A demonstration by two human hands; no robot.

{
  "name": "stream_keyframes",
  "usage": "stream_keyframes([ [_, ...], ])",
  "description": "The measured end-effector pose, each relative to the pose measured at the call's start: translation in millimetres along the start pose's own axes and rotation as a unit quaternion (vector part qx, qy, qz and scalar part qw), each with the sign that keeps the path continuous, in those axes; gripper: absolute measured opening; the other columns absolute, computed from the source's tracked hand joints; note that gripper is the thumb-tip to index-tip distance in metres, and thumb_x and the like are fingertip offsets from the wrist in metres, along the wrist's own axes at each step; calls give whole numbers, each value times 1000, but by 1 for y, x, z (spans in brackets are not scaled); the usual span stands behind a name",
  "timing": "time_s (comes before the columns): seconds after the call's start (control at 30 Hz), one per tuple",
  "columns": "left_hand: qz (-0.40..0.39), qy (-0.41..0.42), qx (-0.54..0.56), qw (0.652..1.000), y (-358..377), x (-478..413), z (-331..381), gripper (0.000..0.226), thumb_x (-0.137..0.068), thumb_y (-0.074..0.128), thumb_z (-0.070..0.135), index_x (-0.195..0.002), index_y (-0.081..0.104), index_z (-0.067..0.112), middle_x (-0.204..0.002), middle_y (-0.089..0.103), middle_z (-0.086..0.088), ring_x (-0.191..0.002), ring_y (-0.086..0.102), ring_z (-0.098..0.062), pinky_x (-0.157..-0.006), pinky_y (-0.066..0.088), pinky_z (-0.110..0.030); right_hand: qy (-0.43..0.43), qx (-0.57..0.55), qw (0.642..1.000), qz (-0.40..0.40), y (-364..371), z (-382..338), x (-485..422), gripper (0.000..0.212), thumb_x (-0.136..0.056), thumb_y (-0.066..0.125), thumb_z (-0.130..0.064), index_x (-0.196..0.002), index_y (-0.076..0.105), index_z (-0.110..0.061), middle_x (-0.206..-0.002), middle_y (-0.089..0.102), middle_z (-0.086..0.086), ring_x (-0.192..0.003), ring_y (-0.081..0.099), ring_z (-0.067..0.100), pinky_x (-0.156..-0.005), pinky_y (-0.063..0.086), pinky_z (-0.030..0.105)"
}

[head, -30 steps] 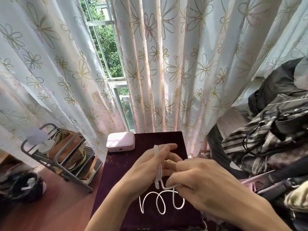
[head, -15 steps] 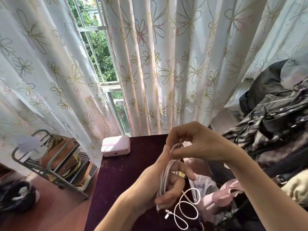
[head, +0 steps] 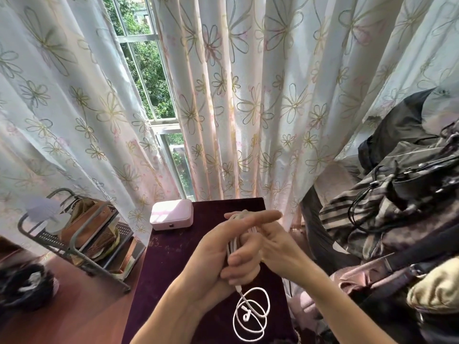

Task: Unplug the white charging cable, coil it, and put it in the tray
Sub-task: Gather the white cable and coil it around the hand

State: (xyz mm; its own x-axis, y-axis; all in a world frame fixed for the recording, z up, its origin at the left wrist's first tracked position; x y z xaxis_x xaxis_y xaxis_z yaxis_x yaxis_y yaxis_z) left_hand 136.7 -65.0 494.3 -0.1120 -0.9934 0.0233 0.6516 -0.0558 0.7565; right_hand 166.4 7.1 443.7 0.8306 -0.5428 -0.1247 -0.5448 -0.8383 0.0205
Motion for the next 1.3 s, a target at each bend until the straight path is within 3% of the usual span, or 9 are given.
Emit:
stream_keyframes([
  [0.1, 25, 36, -8, 999, -9, -5, 5, 45, -105, 34, 15, -138, 50, -10, -46, 42, 7, -31, 36, 0, -32, 26, -18, 36, -34, 999, 11, 23, 22, 11, 30, -92, 51, -38, -117, 68, -32, -92, 76, -7, -102, 74, 25, -95, 55, 31],
  [0.2, 53, 63, -46, 995, -25, -8, 15, 43, -107, 37, 19, -137, 54, -6, -47, 40, 6, -33, 36, -1, -34, 32, -17, 70, 69, 995, 9, 31, 44, 26, 18, -93, 45, -35, -97, 62, -39, -71, 57, -3, -62, 53, 26, -63, 47, 56],
  [0.33, 108, 100, -131, 980, -48, -8, 32, 42, -104, 49, 28, -134, 60, 1, -51, 42, 4, -35, 37, -4, -37, 34, -19, 96, 227, 969, -21, 35, 45, 46, 13, -103, 47, -43, -107, 58, -47, -60, 48, -10, -53, 40, 8, -54, 39, 41],
  [0.4, 136, 102, -153, 974, -60, -6, 36, 39, -101, 54, 27, -129, 64, 3, -54, 46, 1, -36, 40, -7, -39, 36, -20, 83, 323, 942, -28, 35, 32, 53, 20, -101, 47, -51, -118, 57, -47, -63, 57, -24, -58, 49, 2, -60, 40, 23],
  [0.53, 168, 70, -188, 965, -75, -3, 33, 32, -101, 54, 20, -124, 68, 3, -66, 61, -9, -46, 55, -16, -48, 51, -25, 40, 430, 899, -69, 35, -9, 59, 26, -101, 47, -56, -116, 58, -38, -80, 64, -26, -81, 57, 0, -81, 49, 28],
  [0.63, 162, 41, -203, 965, -77, -3, 27, 32, -102, 54, 19, -127, 66, 4, -82, 70, -15, -68, 68, -22, -66, 61, -34, -20, 499, 862, -90, 39, -38, 59, 37, -101, 40, -63, -112, 59, -34, -105, 69, -15, -97, 55, 6, -74, 43, 25],
  [0.83, 118, -8, -249, 961, -69, 0, 11, 33, -102, 55, 23, -128, 65, 6, -102, 73, -19, -91, 71, -27, -81, 57, -35, -64, 537, 829, -141, 35, -83, 50, 45, -94, 46, -69, -105, 69, -32, -95, 69, -16, -88, 61, 5, -72, 52, 25],
  [1.03, 8, -79, -415, 907, -39, 0, -22, 46, -106, 39, 24, -81, 67, -1, -66, 72, -5, -50, 63, -11, -69, 58, -37, -58, 473, 869, -131, 11, -110, 19, 41, -100, 50, -66, -89, 69, -31, -64, 66, -8, -62, 63, 4, -57, 45, 15],
  [1.3, -55, -155, -130, 978, -20, -5, -56, 88, -95, 28, 72, -114, 64, -6, -53, 60, -9, -30, 47, -8, -45, 57, -26, -59, 350, 930, -94, -11, -102, -16, 49, -105, 48, -57, -74, 65, -23, -56, 55, -6, -51, 48, 0, -54, 39, 17],
])
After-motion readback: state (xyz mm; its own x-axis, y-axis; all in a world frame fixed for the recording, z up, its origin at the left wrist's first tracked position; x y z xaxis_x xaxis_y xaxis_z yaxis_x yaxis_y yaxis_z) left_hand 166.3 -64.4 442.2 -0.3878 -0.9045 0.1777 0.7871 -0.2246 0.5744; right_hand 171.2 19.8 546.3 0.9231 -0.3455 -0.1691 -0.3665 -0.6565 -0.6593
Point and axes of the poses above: each hand's wrist, its own x-axis away from the middle knuckle, its own y-axis out of the palm, z = x × y, the point moved 8 cm from there along -x, towards the middle knuckle
